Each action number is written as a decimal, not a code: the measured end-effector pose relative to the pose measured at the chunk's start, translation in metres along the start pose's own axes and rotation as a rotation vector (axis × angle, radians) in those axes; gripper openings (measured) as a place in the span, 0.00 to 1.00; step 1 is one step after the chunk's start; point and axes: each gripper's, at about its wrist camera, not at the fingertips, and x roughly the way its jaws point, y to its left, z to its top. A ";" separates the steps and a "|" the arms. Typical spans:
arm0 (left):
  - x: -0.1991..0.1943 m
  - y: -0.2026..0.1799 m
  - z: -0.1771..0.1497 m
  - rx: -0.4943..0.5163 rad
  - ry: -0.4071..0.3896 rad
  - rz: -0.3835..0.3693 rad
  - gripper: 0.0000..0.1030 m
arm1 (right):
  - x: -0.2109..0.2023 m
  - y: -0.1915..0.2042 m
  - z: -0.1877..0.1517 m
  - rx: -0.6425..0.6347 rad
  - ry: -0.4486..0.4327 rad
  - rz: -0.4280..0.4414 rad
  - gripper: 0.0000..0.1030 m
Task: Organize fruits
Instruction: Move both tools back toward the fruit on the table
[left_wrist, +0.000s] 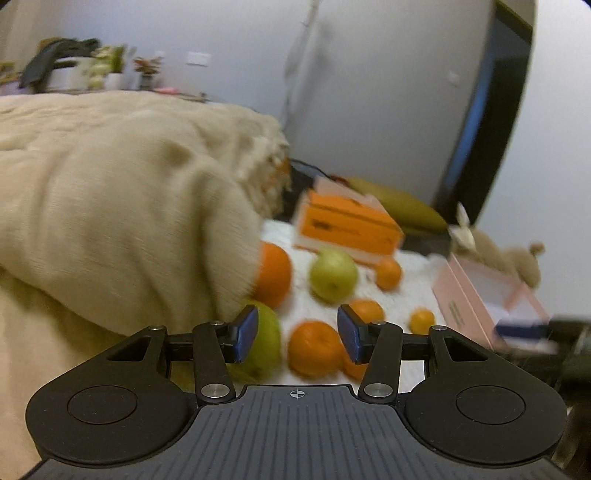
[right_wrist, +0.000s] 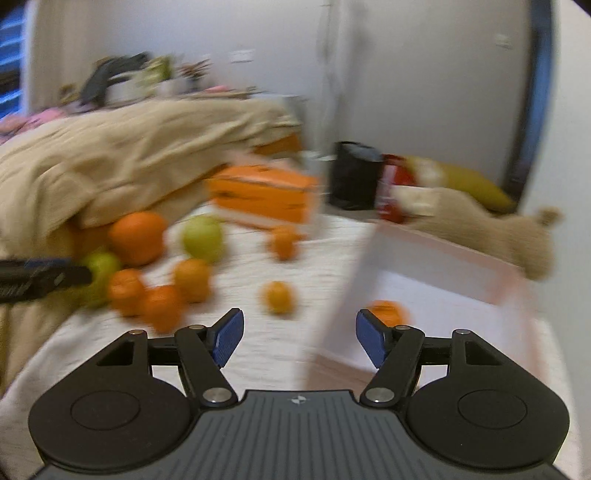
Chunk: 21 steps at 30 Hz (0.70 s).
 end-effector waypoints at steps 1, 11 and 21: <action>0.000 0.004 0.001 -0.010 -0.004 0.005 0.51 | 0.007 0.013 0.001 -0.011 0.010 0.026 0.66; 0.003 -0.003 -0.006 0.044 0.020 -0.033 0.51 | 0.073 0.063 0.008 0.015 0.106 0.148 0.66; 0.008 -0.038 -0.024 0.236 0.042 -0.083 0.51 | 0.027 0.045 -0.024 -0.040 0.121 0.152 0.38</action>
